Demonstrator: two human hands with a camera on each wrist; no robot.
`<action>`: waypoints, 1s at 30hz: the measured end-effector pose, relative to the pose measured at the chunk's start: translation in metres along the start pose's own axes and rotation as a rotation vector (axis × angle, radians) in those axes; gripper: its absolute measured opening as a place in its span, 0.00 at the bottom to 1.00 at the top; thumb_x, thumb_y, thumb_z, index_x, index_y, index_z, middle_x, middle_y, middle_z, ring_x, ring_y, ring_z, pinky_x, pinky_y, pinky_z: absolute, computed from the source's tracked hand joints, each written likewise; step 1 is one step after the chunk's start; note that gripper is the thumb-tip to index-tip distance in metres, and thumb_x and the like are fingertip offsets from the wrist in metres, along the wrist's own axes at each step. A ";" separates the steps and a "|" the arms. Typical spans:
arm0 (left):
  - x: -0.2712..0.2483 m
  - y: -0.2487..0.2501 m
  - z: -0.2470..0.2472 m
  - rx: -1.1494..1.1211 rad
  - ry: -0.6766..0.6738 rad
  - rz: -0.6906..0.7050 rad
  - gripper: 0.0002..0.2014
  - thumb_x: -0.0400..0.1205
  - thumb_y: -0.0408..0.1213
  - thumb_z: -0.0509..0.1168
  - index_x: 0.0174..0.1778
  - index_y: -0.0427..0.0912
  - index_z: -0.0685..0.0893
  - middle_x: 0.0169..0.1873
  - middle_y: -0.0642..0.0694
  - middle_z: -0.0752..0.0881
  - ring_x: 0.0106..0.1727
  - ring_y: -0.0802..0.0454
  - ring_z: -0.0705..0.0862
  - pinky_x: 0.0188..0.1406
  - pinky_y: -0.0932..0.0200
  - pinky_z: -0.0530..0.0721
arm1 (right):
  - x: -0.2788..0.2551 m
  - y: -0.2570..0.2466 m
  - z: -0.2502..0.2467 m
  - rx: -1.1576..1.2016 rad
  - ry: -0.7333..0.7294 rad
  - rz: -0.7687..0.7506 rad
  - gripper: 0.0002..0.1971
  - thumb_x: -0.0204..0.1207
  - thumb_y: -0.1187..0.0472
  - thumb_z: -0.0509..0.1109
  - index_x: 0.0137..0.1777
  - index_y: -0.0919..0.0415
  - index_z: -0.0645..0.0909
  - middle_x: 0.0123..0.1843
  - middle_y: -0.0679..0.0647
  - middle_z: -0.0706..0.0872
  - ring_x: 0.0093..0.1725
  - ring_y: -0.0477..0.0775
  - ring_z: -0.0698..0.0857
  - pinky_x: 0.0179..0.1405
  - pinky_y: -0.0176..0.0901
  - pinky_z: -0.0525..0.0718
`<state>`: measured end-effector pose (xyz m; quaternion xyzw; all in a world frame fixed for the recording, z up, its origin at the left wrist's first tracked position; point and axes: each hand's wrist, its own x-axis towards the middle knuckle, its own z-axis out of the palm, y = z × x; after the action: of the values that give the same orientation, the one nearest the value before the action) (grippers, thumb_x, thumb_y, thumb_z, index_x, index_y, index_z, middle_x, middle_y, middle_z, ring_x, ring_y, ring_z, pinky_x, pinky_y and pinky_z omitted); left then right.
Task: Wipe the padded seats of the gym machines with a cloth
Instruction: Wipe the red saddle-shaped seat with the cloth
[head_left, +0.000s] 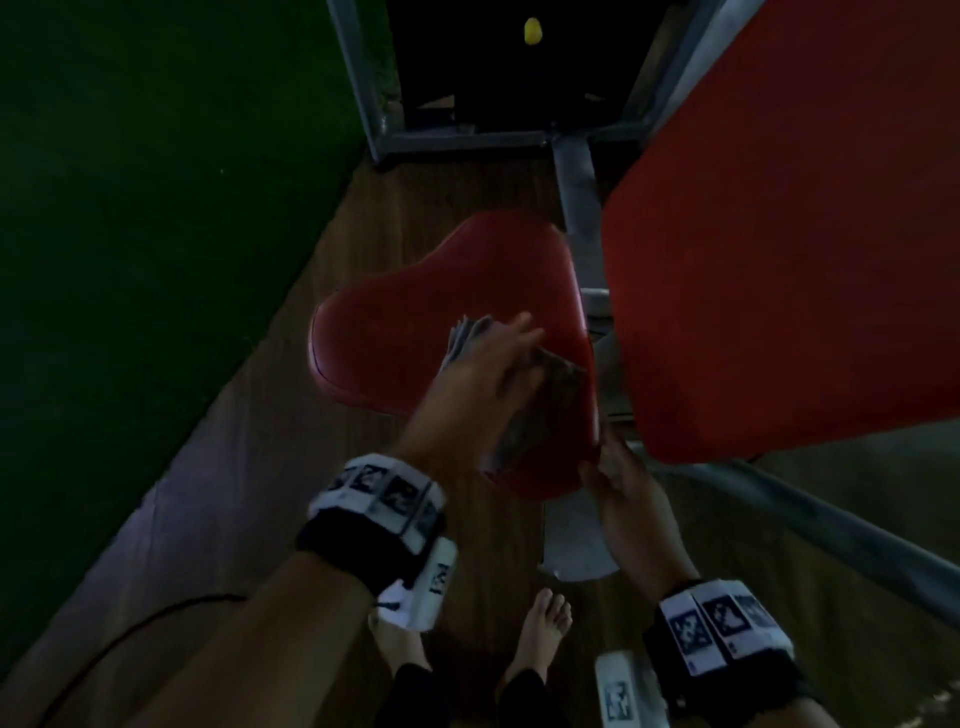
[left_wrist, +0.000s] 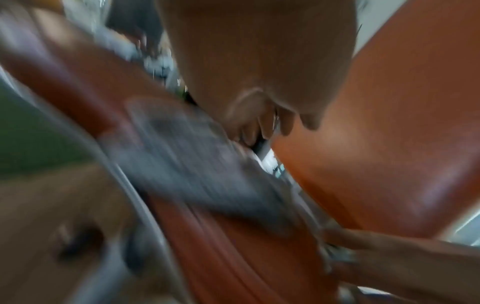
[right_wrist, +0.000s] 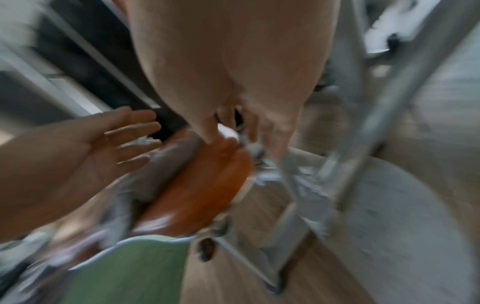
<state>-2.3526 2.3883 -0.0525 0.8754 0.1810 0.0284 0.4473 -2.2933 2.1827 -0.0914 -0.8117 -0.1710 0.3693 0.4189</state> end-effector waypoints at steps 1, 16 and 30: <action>-0.003 -0.009 -0.017 0.085 0.113 0.064 0.18 0.87 0.45 0.58 0.73 0.52 0.77 0.77 0.53 0.73 0.76 0.57 0.71 0.75 0.53 0.72 | 0.001 -0.008 0.006 -0.042 0.023 -0.035 0.28 0.82 0.44 0.58 0.82 0.38 0.57 0.81 0.45 0.68 0.77 0.43 0.68 0.70 0.47 0.75; -0.026 -0.130 -0.086 0.224 0.042 -0.376 0.40 0.82 0.64 0.53 0.81 0.66 0.33 0.84 0.53 0.35 0.85 0.40 0.42 0.78 0.26 0.46 | 0.050 -0.047 0.070 -0.643 0.344 0.075 0.37 0.78 0.29 0.45 0.83 0.37 0.35 0.86 0.52 0.34 0.85 0.61 0.39 0.82 0.60 0.49; -0.027 -0.124 -0.089 0.137 0.021 -0.368 0.42 0.78 0.66 0.52 0.81 0.66 0.32 0.84 0.53 0.34 0.85 0.39 0.43 0.80 0.29 0.46 | -0.005 -0.036 0.131 0.175 0.654 0.515 0.37 0.86 0.49 0.54 0.85 0.58 0.36 0.84 0.61 0.59 0.78 0.62 0.68 0.68 0.35 0.68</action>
<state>-2.4329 2.5143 -0.0944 0.8557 0.3443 -0.0570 0.3822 -2.3930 2.2731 -0.1093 -0.8637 0.2112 0.1982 0.4125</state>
